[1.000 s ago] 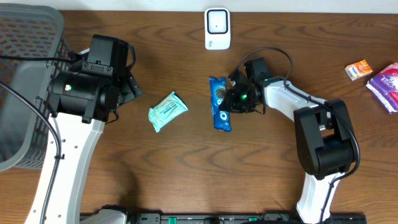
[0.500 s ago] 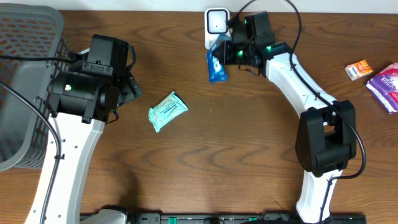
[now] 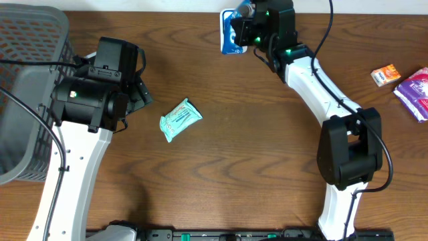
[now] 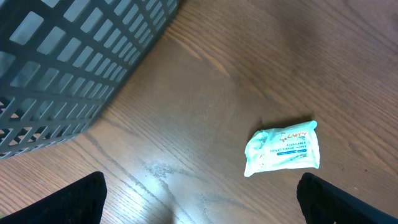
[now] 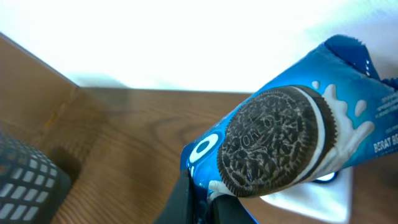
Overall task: Scan the item barcode
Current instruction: 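Lift the blue Oreo bag up in front of the scanner, then carry the Oreo bag to the far right and release it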
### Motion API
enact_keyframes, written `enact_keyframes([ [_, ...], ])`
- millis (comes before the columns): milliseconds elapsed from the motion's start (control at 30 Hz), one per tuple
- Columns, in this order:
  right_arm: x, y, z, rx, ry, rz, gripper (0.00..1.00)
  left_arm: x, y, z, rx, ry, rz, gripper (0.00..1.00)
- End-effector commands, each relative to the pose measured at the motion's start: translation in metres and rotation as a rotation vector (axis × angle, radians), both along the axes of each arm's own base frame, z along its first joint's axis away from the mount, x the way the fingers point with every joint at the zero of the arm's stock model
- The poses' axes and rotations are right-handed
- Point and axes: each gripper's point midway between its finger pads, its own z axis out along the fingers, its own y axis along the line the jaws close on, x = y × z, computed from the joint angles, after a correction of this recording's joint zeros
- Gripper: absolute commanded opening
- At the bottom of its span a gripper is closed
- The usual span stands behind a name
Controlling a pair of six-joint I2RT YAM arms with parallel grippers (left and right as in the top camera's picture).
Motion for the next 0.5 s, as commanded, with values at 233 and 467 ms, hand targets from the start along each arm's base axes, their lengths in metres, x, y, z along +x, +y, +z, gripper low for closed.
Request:
enact_keyframes([
  [233, 0.012, 0.016, -0.044, -0.014, 0.016, 0.020, 0.01, 0.001, 0.004, 0.002, 0.023, 0.000, 0.002, 0.98],
  [467, 0.026, -0.026, -0.021, -0.027, 0.035, -0.001, 0.01, 0.001, 0.004, 0.002, 0.023, 0.000, 0.002, 0.98],
])
